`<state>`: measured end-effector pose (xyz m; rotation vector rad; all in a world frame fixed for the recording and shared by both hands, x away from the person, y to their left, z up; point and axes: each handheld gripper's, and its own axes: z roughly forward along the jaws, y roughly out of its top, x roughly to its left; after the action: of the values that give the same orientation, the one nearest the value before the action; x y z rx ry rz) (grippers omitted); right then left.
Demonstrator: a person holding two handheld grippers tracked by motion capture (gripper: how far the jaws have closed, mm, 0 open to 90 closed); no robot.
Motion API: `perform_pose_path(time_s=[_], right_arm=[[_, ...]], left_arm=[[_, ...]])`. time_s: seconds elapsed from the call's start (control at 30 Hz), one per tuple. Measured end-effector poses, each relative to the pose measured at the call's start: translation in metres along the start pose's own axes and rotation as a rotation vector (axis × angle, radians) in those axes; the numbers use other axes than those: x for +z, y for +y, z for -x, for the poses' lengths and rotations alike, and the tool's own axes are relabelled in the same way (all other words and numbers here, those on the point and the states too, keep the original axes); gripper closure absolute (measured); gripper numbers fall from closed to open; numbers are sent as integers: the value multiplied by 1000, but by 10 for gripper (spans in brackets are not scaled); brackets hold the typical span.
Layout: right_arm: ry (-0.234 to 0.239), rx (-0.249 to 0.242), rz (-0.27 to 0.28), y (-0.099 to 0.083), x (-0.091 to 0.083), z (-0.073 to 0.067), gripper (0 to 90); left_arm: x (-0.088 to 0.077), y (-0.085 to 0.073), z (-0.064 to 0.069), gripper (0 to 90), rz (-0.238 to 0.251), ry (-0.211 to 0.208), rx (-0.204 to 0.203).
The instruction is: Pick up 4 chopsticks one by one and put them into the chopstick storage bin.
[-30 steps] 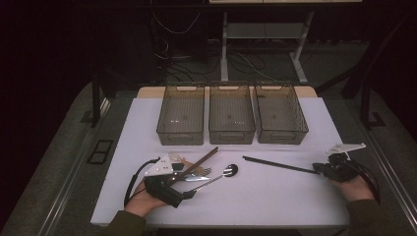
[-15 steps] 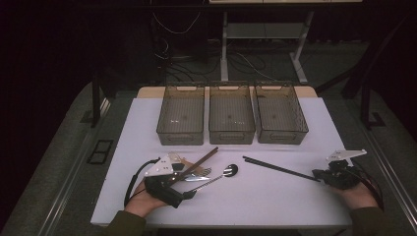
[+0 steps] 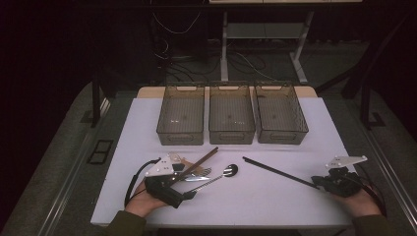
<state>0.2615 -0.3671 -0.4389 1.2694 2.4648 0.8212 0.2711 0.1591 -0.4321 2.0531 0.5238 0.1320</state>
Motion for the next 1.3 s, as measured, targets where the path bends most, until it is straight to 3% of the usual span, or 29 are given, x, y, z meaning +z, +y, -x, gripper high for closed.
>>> perform_pose_path(time_s=[0.57, 0.8, 1.0, 1.13, 1.3], right_arm=[[36, -50, -20, -7, -6, -20, 900], [41, -57, -17, -8, -7, -20, 900], [47, -30, 33, -7, -13, -17, 900], [72, -18, 65, -5, -16, -16, 805], [120, -21, 90, -1, -16, -17, 611]], left_arm=[[1, 0, 1, 0, 0, -2, -3], [1, 0, 1, 0, -3, -2, -2], [1, 0, 1, 0, -3, -1, -4], [1, 0, 1, 0, -8, 0, 0], [2, 0, 1, 0, -9, -1, -1]])
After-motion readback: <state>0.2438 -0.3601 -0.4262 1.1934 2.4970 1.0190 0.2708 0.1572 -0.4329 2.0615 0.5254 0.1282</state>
